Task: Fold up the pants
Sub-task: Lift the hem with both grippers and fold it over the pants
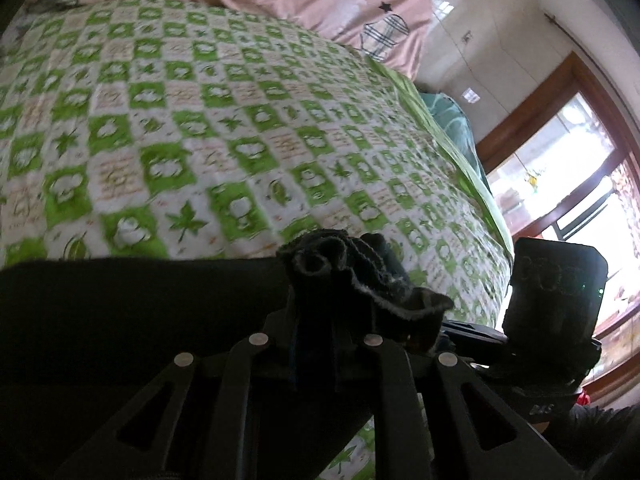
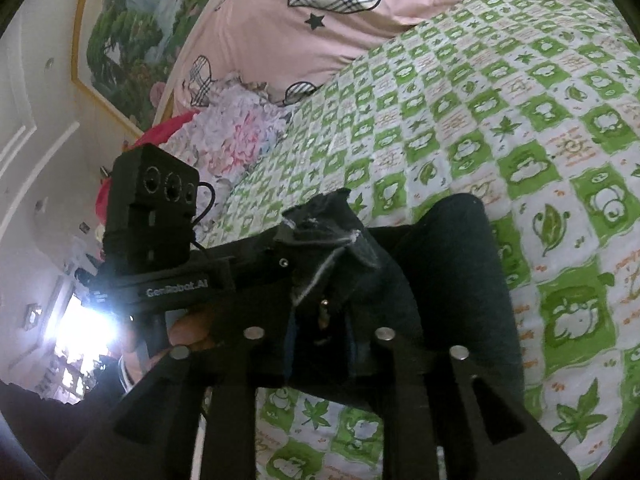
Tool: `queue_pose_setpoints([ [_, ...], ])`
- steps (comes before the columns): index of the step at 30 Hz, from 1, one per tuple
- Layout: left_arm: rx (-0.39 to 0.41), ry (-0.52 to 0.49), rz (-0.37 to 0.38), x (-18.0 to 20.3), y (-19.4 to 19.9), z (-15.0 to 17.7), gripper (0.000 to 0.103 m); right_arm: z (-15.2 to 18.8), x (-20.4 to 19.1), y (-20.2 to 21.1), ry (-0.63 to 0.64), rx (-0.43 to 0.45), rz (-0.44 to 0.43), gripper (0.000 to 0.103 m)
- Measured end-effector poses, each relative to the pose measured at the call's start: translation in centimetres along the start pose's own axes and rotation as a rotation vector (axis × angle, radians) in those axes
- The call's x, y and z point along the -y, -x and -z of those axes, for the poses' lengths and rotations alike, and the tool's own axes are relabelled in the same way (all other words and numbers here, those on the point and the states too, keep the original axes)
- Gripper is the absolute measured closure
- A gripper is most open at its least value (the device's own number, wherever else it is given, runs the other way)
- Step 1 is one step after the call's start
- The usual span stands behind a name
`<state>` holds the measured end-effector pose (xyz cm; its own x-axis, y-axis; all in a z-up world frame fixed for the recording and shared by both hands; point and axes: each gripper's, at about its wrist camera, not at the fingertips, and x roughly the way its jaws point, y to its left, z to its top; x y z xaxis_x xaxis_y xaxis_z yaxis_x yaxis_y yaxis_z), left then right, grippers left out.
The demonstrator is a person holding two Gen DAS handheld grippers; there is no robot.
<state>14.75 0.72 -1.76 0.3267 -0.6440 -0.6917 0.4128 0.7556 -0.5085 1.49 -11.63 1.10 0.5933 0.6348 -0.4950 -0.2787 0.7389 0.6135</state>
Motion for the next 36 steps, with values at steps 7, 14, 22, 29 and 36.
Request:
queue_pose_setpoints([
  [7,0.015,0.047,-0.039,-1.1,1.3,1.3,0.086,0.5,-1.5,-1.0,0.055,-0.039,-0.013,0.058],
  [14,0.042,0.135,-0.081,-3.1,3.5,3.1,0.083,0.9,-2.7,-1.8,0.1,-0.082,-0.028,0.047],
  [22,0.137,0.25,-0.139,-5.0,8.2,5.5,0.079,1.2,-4.8,-3.1,0.17,-0.143,-0.077,0.047],
  [29,0.235,0.377,-0.192,-7.0,13.2,8.4,0.072,0.0,-7.3,-4.3,0.249,-0.164,-0.124,0.047],
  [36,0.352,0.522,-0.261,-9.0,18.2,12.0,0.065,-1.7,-9.3,-6.6,0.305,-0.201,-0.146,0.047],
])
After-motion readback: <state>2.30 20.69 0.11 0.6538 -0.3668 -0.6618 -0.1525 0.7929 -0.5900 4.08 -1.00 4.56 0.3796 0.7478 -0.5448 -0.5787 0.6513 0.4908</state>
